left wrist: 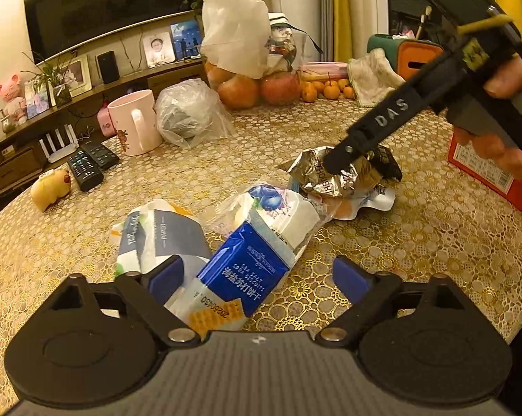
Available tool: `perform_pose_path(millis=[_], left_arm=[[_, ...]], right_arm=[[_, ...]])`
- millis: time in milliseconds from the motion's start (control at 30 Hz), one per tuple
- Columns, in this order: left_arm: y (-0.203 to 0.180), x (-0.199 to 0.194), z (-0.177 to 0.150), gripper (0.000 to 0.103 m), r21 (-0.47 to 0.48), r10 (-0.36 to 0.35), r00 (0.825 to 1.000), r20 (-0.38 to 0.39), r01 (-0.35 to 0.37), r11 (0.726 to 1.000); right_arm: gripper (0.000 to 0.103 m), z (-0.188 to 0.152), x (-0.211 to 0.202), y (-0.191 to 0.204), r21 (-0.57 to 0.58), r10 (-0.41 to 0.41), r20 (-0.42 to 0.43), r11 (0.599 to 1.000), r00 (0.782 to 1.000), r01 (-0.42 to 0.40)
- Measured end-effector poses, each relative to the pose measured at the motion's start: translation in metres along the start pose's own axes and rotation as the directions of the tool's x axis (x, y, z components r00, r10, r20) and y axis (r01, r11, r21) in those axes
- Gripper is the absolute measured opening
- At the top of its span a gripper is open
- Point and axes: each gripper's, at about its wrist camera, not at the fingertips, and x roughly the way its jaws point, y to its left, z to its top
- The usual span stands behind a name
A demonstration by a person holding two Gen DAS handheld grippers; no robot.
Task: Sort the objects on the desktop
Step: 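Grasp the blue biscuit pack with the left tool while the right tool grasps the silver foil bag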
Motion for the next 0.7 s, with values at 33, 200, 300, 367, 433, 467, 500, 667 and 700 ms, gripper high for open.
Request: perform_pose_path(millis=[33, 200, 300, 367, 433, 467, 500, 667, 700], left_arm=[[0.000, 0.001, 0.000, 0.088, 0.001, 0.002, 1.000, -0.002, -0.002, 1.000], [-0.002, 0.007, -0.003, 0.074, 0.020, 0.024, 1.000, -0.010, -0.023, 1.000], [-0.001, 0.010, -0.004, 0.063, 0.016, 0.015, 1.000, -0.023, -0.015, 1.000], [-0.003, 0.012, -0.006, 0.048, 0.026, 0.025, 0.999, -0.031, -0.025, 0.999], [-0.004, 0.011, -0.006, 0.045, 0.033, 0.034, 0.999, -0.027, -0.033, 0.999], [-0.003, 0.011, -0.005, 0.041, 0.029, 0.032, 0.999, -0.027, -0.032, 0.999], [-0.002, 0.010, -0.005, 0.040, 0.024, 0.028, 0.999, -0.028, -0.027, 0.999], [-0.001, 0.007, -0.006, 0.038, 0.010, 0.033, 0.999, -0.030, -0.033, 0.999], [-0.002, 0.006, -0.006, 0.037, 0.008, 0.036, 0.999, -0.029, -0.036, 0.999]], right_arm=[[0.072, 0.001, 0.002, 0.000, -0.002, 0.003, -0.001, 1.000, 1.000, -0.003], [0.071, -0.001, 0.017, 0.002, -0.004, 0.009, -0.026, 1.000, 1.000, -0.009], [0.067, -0.003, 0.020, 0.006, -0.013, 0.009, -0.026, 1.000, 1.000, -0.010], [0.064, -0.004, 0.019, 0.007, -0.017, 0.008, -0.025, 1.000, 1.000, -0.009], [0.062, -0.006, 0.018, 0.008, -0.023, 0.007, -0.022, 1.000, 1.000, -0.007], [0.060, -0.006, 0.018, 0.008, -0.025, 0.006, -0.020, 1.000, 1.000, -0.006], [0.059, -0.006, 0.017, 0.008, -0.024, 0.003, -0.018, 1.000, 1.000, -0.004], [0.052, -0.007, 0.011, 0.009, -0.027, -0.008, -0.008, 1.000, 1.000, 0.008], [0.050, -0.008, 0.009, 0.010, -0.032, -0.012, -0.004, 0.999, 1.000, 0.011]])
